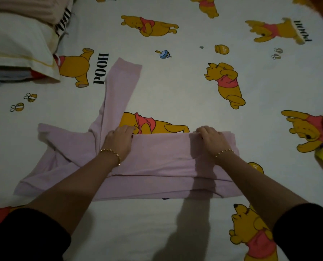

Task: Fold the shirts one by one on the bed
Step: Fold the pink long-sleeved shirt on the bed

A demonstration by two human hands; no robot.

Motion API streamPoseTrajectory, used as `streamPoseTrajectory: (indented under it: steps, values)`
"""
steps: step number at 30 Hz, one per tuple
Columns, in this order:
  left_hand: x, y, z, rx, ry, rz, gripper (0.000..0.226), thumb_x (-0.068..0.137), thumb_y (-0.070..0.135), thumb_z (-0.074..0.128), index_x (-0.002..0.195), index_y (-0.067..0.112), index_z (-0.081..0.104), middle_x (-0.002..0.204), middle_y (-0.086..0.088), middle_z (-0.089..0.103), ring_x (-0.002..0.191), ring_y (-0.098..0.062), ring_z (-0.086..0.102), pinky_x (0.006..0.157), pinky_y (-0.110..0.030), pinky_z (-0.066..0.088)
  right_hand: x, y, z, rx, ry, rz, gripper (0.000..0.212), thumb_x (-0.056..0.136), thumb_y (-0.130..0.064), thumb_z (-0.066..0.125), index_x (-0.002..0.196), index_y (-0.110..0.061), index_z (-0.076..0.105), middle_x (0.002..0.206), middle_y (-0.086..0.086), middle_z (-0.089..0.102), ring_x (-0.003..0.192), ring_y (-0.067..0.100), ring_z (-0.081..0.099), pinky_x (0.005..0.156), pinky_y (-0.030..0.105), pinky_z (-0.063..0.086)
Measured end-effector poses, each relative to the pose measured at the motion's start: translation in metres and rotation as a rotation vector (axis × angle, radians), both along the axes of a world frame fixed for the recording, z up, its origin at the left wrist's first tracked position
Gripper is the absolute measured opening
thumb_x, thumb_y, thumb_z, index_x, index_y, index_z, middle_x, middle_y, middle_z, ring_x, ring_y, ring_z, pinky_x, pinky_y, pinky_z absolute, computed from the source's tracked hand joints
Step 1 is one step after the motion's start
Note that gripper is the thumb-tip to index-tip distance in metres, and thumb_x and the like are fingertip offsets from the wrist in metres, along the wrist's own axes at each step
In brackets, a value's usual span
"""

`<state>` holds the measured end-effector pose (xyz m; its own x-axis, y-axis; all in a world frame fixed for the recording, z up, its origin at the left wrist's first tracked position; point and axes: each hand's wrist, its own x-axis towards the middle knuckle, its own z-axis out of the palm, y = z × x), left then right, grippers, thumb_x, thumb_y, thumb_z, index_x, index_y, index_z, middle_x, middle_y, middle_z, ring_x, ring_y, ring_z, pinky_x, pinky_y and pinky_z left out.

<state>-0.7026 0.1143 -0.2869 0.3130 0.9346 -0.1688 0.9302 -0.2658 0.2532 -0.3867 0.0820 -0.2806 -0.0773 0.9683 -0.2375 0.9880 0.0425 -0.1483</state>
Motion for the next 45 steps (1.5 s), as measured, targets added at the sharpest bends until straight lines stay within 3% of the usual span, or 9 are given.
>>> streamPoseTrajectory:
  steps: [3, 9, 15, 19, 23, 27, 38, 41, 45]
  values:
    - [0.003, 0.007, -0.012, -0.087, 0.04, 0.039, 0.032, 0.098, 0.018, 0.037, 0.128, 0.017, 0.049, 0.123, -0.004, 0.053, 0.114, -0.024, 0.048, 0.094, -0.042, 0.037, 0.0, 0.013, -0.011, -0.065, -0.015, -0.045, 0.038, 0.094, -0.008, 0.04, 0.131, -0.017, 0.043, 0.133, 0.004, 0.048, 0.125, 0.023, 0.042, 0.109, 0.04, 0.025]
    - [0.005, 0.005, -0.015, 0.1, 0.094, 0.165, 0.015, 0.095, 0.009, 0.043, 0.096, 0.009, 0.059, 0.096, -0.011, 0.06, 0.089, -0.03, 0.055, 0.077, -0.039, 0.037, 0.014, 0.021, -0.021, -0.034, -0.235, -0.068, 0.023, 0.095, -0.015, 0.037, 0.115, -0.015, 0.049, 0.119, 0.005, 0.053, 0.114, 0.025, 0.046, 0.102, 0.04, 0.028]
    - [0.031, -0.017, -0.023, 0.165, -0.016, 0.157, 0.037, 0.092, 0.013, 0.047, 0.128, 0.006, 0.053, 0.131, -0.013, 0.055, 0.123, -0.029, 0.049, 0.108, -0.049, 0.03, -0.019, -0.004, -0.028, 0.163, -0.036, -0.167, 0.038, 0.092, -0.025, 0.031, 0.122, -0.012, 0.049, 0.132, 0.009, 0.048, 0.129, 0.027, 0.037, 0.115, 0.053, 0.009]
    - [0.058, -0.051, -0.029, 0.093, 0.05, -0.046, 0.054, 0.094, 0.034, 0.025, 0.143, 0.015, 0.038, 0.149, -0.006, 0.038, 0.137, -0.024, 0.036, 0.112, -0.05, 0.02, -0.063, -0.042, -0.03, 0.148, 0.072, -0.054, 0.059, 0.092, -0.037, 0.024, 0.144, -0.011, 0.036, 0.154, 0.008, 0.03, 0.145, 0.022, 0.02, 0.117, 0.049, 0.004]
    - [0.057, -0.073, -0.05, 0.047, 0.115, -0.062, 0.056, 0.094, 0.041, 0.022, 0.148, 0.026, 0.024, 0.156, -0.002, 0.023, 0.142, -0.022, 0.025, 0.114, -0.048, 0.007, -0.053, -0.073, -0.046, 0.059, 0.051, -0.006, 0.062, 0.097, -0.044, 0.022, 0.152, -0.018, 0.016, 0.159, -0.002, 0.01, 0.147, 0.013, 0.004, 0.119, 0.046, 0.0]
    - [0.043, -0.077, -0.052, 0.062, 0.152, 0.043, 0.057, 0.094, 0.041, 0.023, 0.149, 0.028, 0.022, 0.157, 0.0, 0.018, 0.144, -0.02, 0.02, 0.113, -0.045, -0.004, -0.004, -0.087, -0.05, 0.084, -0.019, -0.197, 0.065, 0.095, -0.047, 0.022, 0.152, -0.017, 0.019, 0.159, -0.002, 0.014, 0.147, 0.012, 0.005, 0.118, 0.046, 0.0]
    - [-0.021, -0.039, -0.004, 0.2, 0.075, 0.144, 0.053, 0.088, 0.03, 0.025, 0.128, 0.01, 0.054, 0.138, -0.014, 0.05, 0.131, -0.031, 0.042, 0.11, -0.051, 0.024, -0.058, -0.042, -0.021, 0.039, 0.045, -0.024, 0.071, 0.088, -0.045, 0.004, 0.151, -0.018, 0.02, 0.159, 0.0, 0.013, 0.148, 0.016, 0.004, 0.116, 0.041, -0.011]
    - [-0.058, -0.02, 0.006, 0.232, 0.046, 0.25, 0.05, 0.087, 0.028, 0.028, 0.123, 0.008, 0.057, 0.135, -0.014, 0.053, 0.129, -0.03, 0.045, 0.109, -0.051, 0.025, -0.11, -0.003, -0.014, 0.038, 0.085, 0.046, 0.066, 0.09, -0.041, 0.008, 0.149, -0.018, 0.025, 0.158, 0.001, 0.019, 0.147, 0.016, 0.009, 0.118, 0.043, -0.002]
    - [-0.109, 0.004, 0.009, 0.258, -0.006, 0.328, 0.042, 0.085, 0.023, 0.036, 0.115, 0.008, 0.061, 0.128, -0.013, 0.058, 0.125, -0.029, 0.049, 0.108, -0.052, 0.026, -0.188, 0.06, -0.001, 0.158, 0.214, 0.115, 0.052, 0.087, -0.028, 0.027, 0.124, -0.005, 0.056, 0.124, 0.014, 0.059, 0.123, 0.03, 0.052, 0.105, 0.048, 0.036]
